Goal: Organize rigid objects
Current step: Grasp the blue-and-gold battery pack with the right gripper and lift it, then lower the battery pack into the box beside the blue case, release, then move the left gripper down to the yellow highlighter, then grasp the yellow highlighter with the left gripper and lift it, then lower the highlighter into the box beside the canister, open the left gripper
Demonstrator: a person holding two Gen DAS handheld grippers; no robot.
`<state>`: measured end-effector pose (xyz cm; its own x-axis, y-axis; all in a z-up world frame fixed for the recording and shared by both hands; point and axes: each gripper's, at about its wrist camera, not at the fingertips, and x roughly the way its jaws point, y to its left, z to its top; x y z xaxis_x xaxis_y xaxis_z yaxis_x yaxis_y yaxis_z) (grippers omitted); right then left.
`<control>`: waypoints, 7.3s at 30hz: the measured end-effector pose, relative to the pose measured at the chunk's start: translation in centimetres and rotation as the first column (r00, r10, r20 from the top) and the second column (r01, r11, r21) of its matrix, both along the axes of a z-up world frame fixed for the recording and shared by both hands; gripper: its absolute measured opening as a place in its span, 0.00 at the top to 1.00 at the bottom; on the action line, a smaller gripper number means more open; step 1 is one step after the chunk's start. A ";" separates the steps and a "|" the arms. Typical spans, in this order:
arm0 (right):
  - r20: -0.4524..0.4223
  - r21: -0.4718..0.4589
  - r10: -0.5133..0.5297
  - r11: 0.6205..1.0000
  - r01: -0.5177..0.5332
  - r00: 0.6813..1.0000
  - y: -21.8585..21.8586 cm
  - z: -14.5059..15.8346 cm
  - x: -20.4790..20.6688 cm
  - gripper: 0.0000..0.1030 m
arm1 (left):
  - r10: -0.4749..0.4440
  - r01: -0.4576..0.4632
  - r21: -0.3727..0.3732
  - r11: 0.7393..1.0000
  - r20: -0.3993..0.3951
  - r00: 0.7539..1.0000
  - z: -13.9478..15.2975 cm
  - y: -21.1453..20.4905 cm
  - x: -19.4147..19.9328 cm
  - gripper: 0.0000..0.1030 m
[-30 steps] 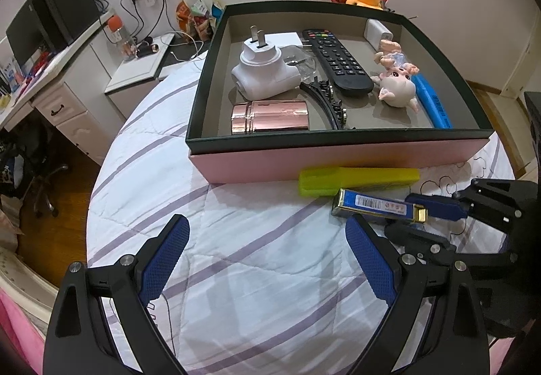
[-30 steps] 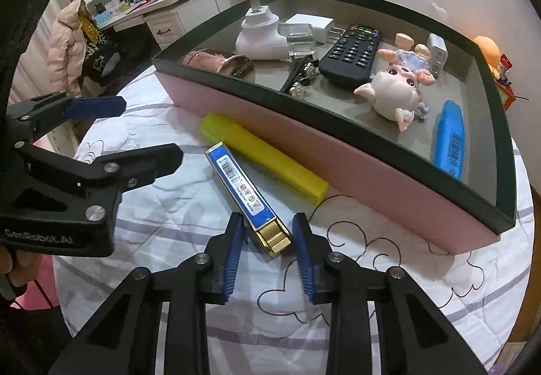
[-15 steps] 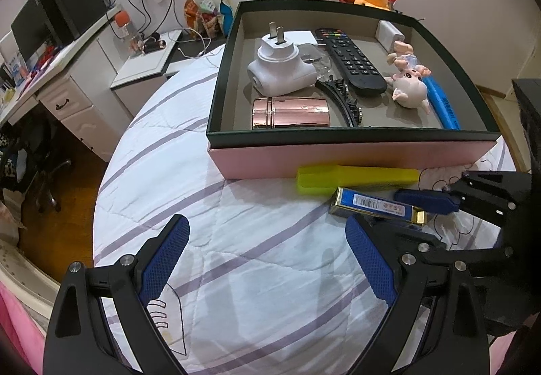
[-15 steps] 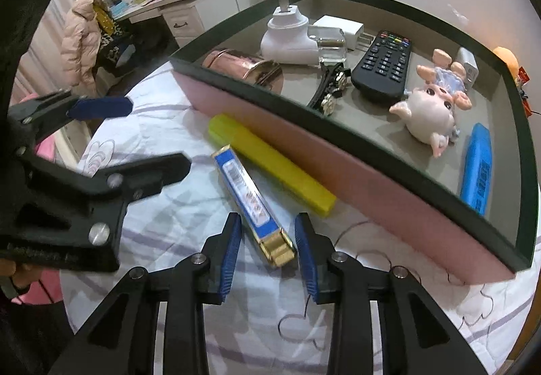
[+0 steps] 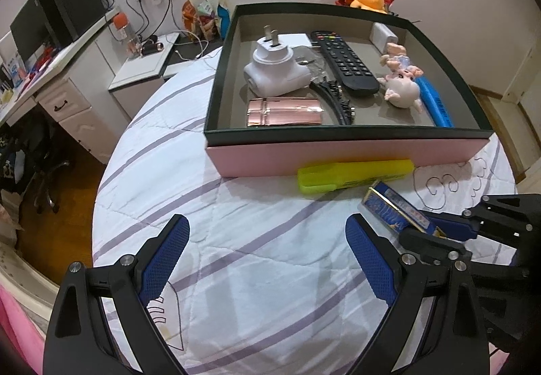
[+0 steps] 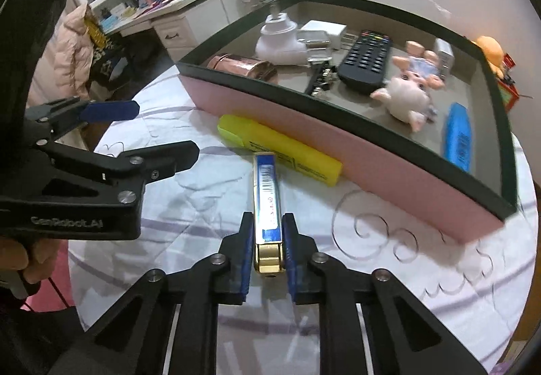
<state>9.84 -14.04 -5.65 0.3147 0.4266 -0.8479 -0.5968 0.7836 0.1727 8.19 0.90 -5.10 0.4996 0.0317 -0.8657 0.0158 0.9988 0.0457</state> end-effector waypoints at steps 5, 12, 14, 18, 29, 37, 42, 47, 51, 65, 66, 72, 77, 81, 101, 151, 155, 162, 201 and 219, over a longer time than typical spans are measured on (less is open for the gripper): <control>0.015 0.011 -0.036 0.999 0.036 0.999 -1.4 1.0 -0.9 0.84 | -0.012 0.012 -0.004 1.000 0.005 1.000 0.3 -0.4 -0.2 0.08; 0.048 0.054 -0.108 0.993 0.105 0.993 -3.6 3.1 -2.3 0.84 | -0.028 0.028 -0.008 1.000 0.011 1.000 0.6 -0.9 -0.1 0.08; 0.065 0.093 -0.135 0.987 0.129 0.989 -4.3 4.4 -2.5 0.84 | -0.034 0.034 -0.008 0.999 0.016 0.999 0.8 -1.1 0.0 0.08; 0.114 0.118 -0.211 0.973 0.197 0.971 -5.3 6.5 -1.6 0.84 | -0.038 0.038 -0.013 0.999 0.018 0.999 0.9 -1.3 0.5 0.08; 0.082 0.070 -0.422 0.906 0.417 0.903 -7.2 4.8 6.9 0.85 | -0.026 0.026 -0.018 1.000 0.009 1.000 0.6 -1.0 2.1 0.08; 0.075 -0.005 -0.477 0.878 0.478 0.876 -6.7 2.3 9.6 0.85 | -0.029 0.028 -0.020 0.999 -0.004 1.000 0.0 -1.1 2.9 0.08; 0.119 -0.064 -0.472 0.874 0.481 0.873 -6.1 2.2 9.9 0.84 | -0.026 0.025 -0.021 0.999 -0.010 1.000 -0.3 -1.2 3.1 0.08; 0.161 -0.095 -0.459 0.874 0.477 0.874 -5.4 2.3 9.2 0.52 | -0.021 0.021 -0.013 1.000 -0.016 1.000 -0.6 -1.3 3.3 0.08; 0.193 -0.039 -0.432 0.894 0.447 0.881 -5.1 3.5 8.2 0.21 | -0.019 0.018 -0.009 1.000 -0.016 1.000 -0.5 -1.6 3.5 0.08; 0.190 0.104 -0.487 0.873 0.476 0.852 -9.7 6.7 0.7 0.21 | -0.063 0.062 -0.009 0.998 -0.046 0.997 -1.4 -5.4 2.6 0.08; 0.189 0.101 -0.484 0.875 0.474 0.854 -9.8 6.7 0.3 0.21 | -0.065 0.065 -0.008 0.998 -0.048 0.997 -1.5 -5.7 2.6 0.08; 0.166 0.104 -0.492 0.870 0.481 0.855 -10.9 6.1 -1.0 0.21 | -0.068 0.067 -0.020 0.998 -0.052 0.996 -2.2 -6.3 3.7 0.08; 0.161 0.110 -0.500 0.866 0.487 0.851 -11.5 5.9 -1.3 0.21 | -0.115 0.111 -0.044 0.993 -0.096 0.989 -3.5 -6.5 4.7 0.08; 0.155 0.105 -0.508 0.861 0.497 0.847 -11.7 5.6 -1.1 0.21 | -0.152 0.145 -0.068 0.987 -0.102 0.983 -3.8 -6.8 4.9 0.08; 0.153 0.092 -0.554 0.832 0.547 0.818 -13.7 5.4 -0.6 0.21 | -0.443 0.435 -0.089 0.896 -0.136 0.886 -4.0 -11.8 3.7 0.08; 0.182 0.111 -0.595 0.803 0.585 0.783 -15.3 7.1 -2.3 0.21 | -0.470 0.445 -0.216 0.869 -0.079 0.879 -3.4 -13.9 4.0 0.75; 0.184 0.108 -0.593 0.805 0.584 0.784 -15.1 7.2 -2.4 0.21 | -0.449 0.430 -0.208 0.879 -0.055 0.892 -2.0 -12.4 2.6 0.75; 0.189 0.106 -0.576 0.817 0.566 0.795 -14.1 7.4 -2.4 0.21 | -0.386 0.382 -0.149 0.912 -0.001 0.922 0.9 -10.0 1.3 0.75; 0.183 0.090 -0.492 0.871 0.484 0.851 -8.7 7.2 5.8 0.21 | -0.216 0.215 -0.071 0.974 -0.007 0.976 0.6 -5.3 12.3 0.74; 0.207 0.100 -0.511 0.859 0.502 0.834 -7.9 8.9 3.9 0.20 | -0.136 0.135 0.012 0.991 0.133 0.982 5.7 -3.3 8.6 0.00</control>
<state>13.77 -21.92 3.26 0.6707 0.1878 -0.7175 -0.1440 0.9820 0.1225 16.74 -2.45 0.56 0.6103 -0.0415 -0.7910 0.1445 0.9877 0.0597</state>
